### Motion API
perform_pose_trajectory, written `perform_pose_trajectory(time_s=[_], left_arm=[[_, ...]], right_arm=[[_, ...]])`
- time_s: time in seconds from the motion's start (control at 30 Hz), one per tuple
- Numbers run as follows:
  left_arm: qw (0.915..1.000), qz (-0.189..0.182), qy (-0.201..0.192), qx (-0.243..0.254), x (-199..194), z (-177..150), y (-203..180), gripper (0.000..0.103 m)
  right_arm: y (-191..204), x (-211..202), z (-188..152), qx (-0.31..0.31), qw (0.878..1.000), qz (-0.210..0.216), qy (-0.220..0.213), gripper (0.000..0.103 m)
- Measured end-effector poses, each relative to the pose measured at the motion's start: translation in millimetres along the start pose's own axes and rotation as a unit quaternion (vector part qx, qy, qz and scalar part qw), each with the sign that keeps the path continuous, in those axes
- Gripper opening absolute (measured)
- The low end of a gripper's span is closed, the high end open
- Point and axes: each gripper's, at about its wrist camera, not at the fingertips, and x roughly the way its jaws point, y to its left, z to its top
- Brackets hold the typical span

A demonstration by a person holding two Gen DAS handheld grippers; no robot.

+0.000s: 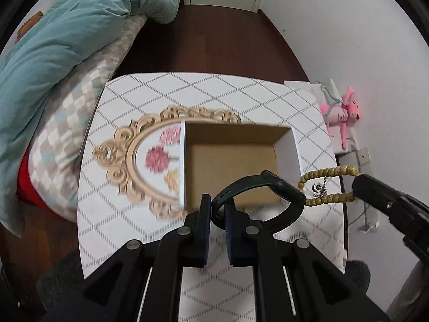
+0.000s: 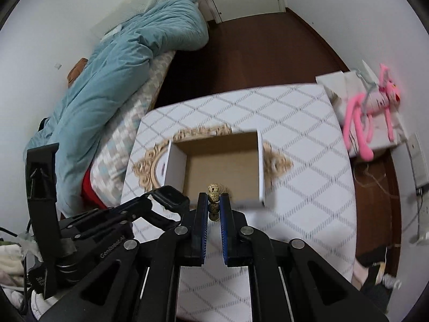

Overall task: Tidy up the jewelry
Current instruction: 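Carry both bracelets into the white box and open both tools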

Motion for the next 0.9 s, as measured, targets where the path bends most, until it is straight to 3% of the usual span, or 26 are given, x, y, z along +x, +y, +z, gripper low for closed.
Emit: perform_pose_trajectory(time_s=[0.27, 0.47, 0.53, 0.6, 0.67, 0.7, 0.73, 0.8, 0.9], left_arm=[[0.9991, 0.002, 0.043, -0.003, 42, 42, 2, 0.008], [0.9974, 0.003, 0.066, -0.029, 53, 54, 7, 0.017], [0.9974, 0.003, 0.063, -0.034, 51, 55, 8, 0.025], [0.9981, 0.011, 0.052, -0.032, 47, 56, 8, 0.059], [0.9986, 0.029, 0.035, -0.027, 42, 55, 8, 0.068], [0.9986, 0.038, 0.030, -0.023, 40, 54, 9, 0.068], [0.9985, 0.042, 0.027, -0.021, 39, 54, 10, 0.068], [0.9981, 0.058, 0.011, -0.019, 37, 50, 14, 0.078], [0.9965, 0.081, -0.011, -0.016, 37, 41, 20, 0.097]], right_arm=[[-10, 60, 44, 0.005, 0.999, -0.001, 0.043, 0.009], [-23, 95, 54, 0.018, 0.996, 0.032, 0.084, 0.010], [-28, 106, 54, 0.023, 0.993, 0.036, 0.106, 0.010], [-33, 111, 53, 0.023, 0.993, 0.028, 0.116, 0.012], [-36, 109, 51, 0.024, 0.993, 0.016, 0.112, 0.032], [-37, 106, 49, 0.021, 0.994, 0.007, 0.106, 0.049], [-38, 104, 48, 0.016, 0.995, -0.006, 0.101, 0.058], [-39, 99, 46, 0.005, 0.995, -0.036, 0.091, 0.061], [-35, 96, 37, -0.021, 0.992, -0.100, 0.078, 0.090]])
